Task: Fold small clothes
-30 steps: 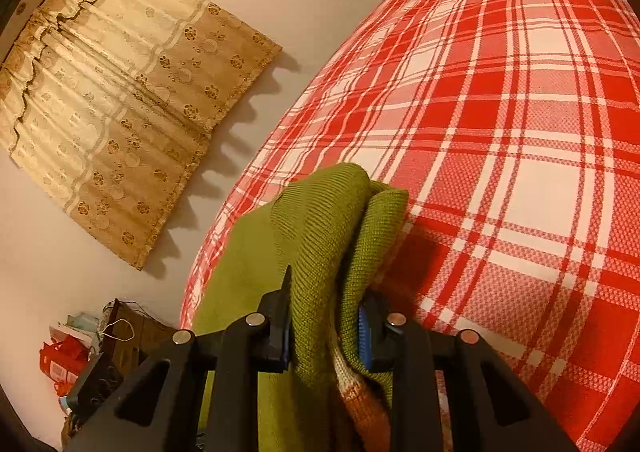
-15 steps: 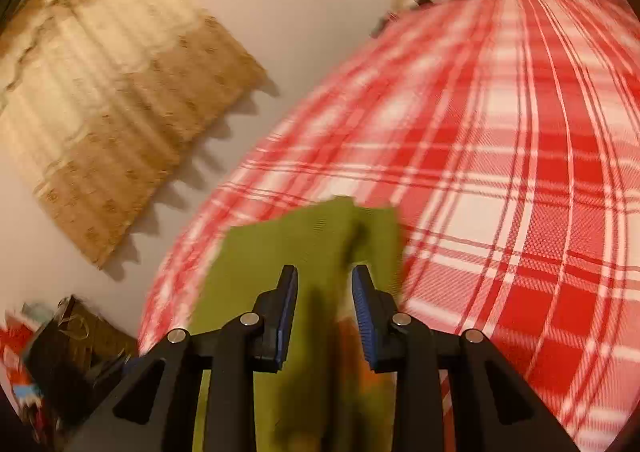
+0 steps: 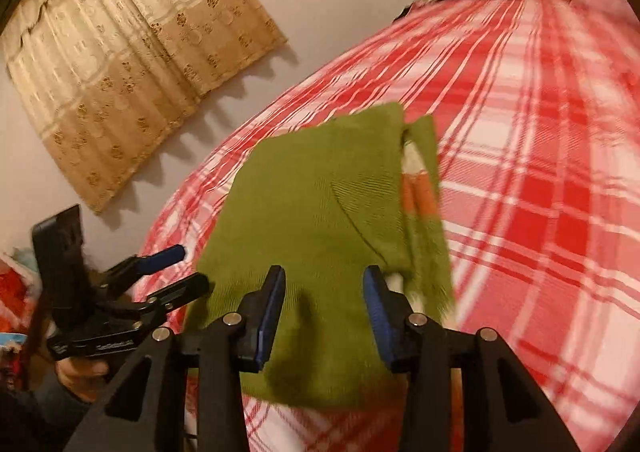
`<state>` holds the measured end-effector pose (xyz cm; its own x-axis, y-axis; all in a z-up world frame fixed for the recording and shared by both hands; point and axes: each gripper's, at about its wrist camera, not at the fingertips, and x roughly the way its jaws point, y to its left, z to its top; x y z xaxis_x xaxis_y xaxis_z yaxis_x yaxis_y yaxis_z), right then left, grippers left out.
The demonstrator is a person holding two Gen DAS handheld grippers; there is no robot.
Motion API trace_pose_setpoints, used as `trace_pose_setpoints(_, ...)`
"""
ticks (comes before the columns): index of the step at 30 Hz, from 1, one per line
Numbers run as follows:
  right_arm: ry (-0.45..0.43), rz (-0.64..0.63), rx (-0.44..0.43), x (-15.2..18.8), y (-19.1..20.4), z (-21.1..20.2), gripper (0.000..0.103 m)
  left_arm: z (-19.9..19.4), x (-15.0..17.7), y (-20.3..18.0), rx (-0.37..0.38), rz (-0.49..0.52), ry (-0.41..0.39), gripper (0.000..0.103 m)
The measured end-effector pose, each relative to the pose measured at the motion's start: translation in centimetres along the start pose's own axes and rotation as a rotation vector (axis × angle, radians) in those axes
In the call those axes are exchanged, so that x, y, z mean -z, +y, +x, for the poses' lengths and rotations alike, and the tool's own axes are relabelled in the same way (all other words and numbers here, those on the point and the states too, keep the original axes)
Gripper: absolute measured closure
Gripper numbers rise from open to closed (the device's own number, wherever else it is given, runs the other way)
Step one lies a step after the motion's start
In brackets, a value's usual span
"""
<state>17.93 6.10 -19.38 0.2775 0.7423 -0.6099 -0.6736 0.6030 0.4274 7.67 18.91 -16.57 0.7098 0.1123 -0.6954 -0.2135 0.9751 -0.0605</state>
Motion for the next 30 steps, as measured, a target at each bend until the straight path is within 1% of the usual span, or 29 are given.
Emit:
trace_pose_setpoints(1,-0.028,-0.017,0.037,0.3,0.6,-1.0,0.057,-0.6,0.1,-0.2,0.002,0.007,-0.016,0.011)
trace_pose_setpoints(2,-0.058,-0.034,0.065,0.8,1.3,-2.0,0.046,-1.2,0.2,-0.3,0.008,0.008,-0.032,0.007)
trace_pose_setpoints(4,-0.133,-0.06,0.118,1.4,2.5,-4.2,0.033,-2.0,0.2,-0.6,0.015,0.015,-0.058,0.007)
trace_pose_setpoints(6,-0.195,-0.098,0.167,2.0,3.8,-5.9,0.033,-2.6,0.1,-0.8,0.023,0.022,-0.071,0.007)
trace_pose_setpoints(9,-0.216,-0.127,0.211,1.9,5.6,-7.1,0.033,-3.6,-0.6,-0.9,0.048,0.007,-0.1,0.007)
trace_pose_setpoints(15,-0.259,-0.139,0.219,2.5,6.9,-9.8,0.033,-5.2,-1.1,-1.5,0.064,0.022,-0.145,0.007)
trace_pose_setpoints(17,-0.264,-0.142,0.219,2.5,7.3,-10.2,0.033,-5.8,-1.3,-1.6,0.065,0.021,-0.162,0.007)
trace_pose_setpoints(25,-0.268,-0.134,0.211,2.7,7.3,-10.2,0.033,-6.3,-1.3,-1.7,0.062,0.019,-0.18,0.007)
trace_pose_setpoints(30,-0.265,-0.124,0.206,3.0,7.1,-10.1,0.033,-6.2,-1.2,-1.9,0.063,0.022,-0.173,0.007)
